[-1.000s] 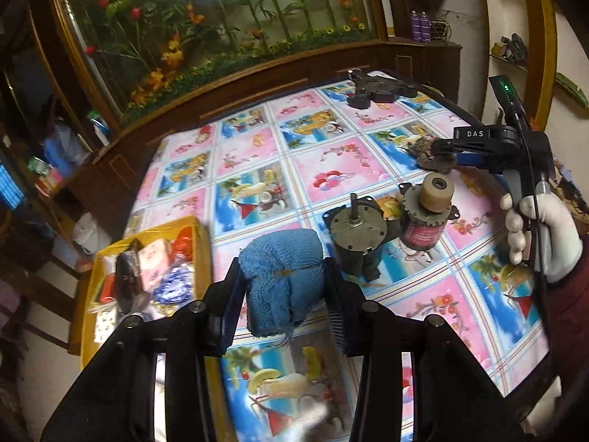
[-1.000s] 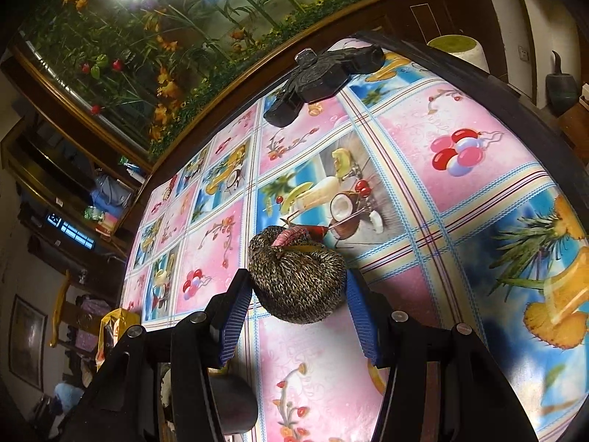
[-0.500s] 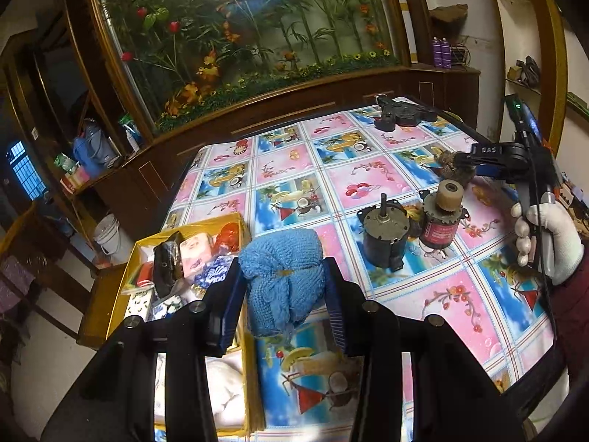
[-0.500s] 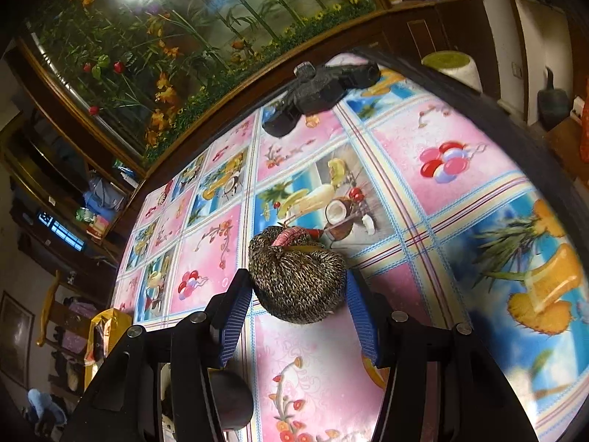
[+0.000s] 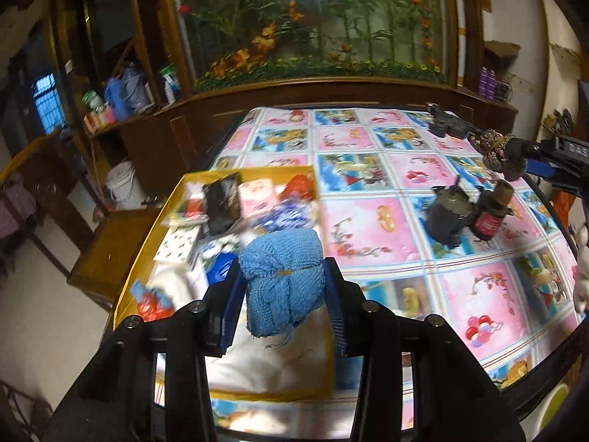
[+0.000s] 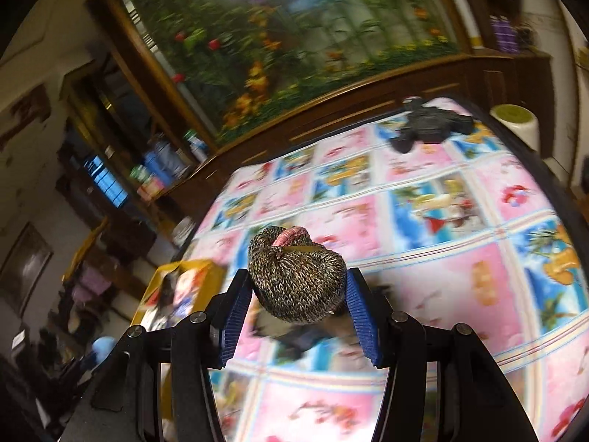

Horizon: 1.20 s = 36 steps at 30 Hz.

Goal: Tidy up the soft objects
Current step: 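Carry the blue cloth and scrubber ball into the white box and open both tools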

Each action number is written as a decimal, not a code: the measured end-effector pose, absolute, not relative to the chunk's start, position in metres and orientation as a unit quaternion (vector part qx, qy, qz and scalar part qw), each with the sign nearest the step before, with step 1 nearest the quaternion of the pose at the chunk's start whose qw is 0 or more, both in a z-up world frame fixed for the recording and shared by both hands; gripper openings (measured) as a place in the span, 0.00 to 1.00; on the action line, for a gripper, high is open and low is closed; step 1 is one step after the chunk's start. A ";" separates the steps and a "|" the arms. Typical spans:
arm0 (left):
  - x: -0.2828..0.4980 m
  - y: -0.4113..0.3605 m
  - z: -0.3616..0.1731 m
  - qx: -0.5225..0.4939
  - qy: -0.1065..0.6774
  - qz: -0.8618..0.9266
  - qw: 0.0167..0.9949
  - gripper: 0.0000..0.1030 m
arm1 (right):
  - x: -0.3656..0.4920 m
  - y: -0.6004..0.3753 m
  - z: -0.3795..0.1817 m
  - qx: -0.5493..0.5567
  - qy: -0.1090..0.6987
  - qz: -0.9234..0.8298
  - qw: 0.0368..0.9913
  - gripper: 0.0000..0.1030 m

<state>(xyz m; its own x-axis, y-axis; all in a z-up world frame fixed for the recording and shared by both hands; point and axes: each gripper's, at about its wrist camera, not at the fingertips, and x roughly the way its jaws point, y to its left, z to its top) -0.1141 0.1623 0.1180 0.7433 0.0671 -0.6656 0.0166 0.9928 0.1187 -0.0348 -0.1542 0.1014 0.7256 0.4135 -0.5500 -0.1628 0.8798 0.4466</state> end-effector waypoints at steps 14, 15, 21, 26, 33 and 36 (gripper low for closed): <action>-0.090 0.281 0.062 -0.090 0.415 0.069 0.903 0.38 | -0.024 0.023 0.090 0.081 0.414 0.298 0.856 0.51; -0.086 0.285 0.057 -0.097 0.420 0.068 0.900 0.38 | -0.024 0.031 0.089 0.075 0.419 0.303 0.853 0.51; -0.076 0.296 0.056 -0.108 0.418 0.063 0.900 0.39 | -0.008 0.080 0.075 0.045 0.443 0.316 0.838 0.51; -0.072 0.299 0.054 -0.108 0.418 0.058 0.900 0.42 | 0.003 0.110 0.055 0.044 0.475 0.324 0.817 0.51; -0.076 0.306 0.057 -0.118 0.403 0.053 0.906 0.67 | 0.019 0.134 0.033 -0.010 0.474 0.274 0.837 0.51; -0.080 0.305 0.060 -0.124 0.394 0.052 0.909 0.67 | 0.014 0.140 0.037 -0.047 0.448 0.247 0.858 0.57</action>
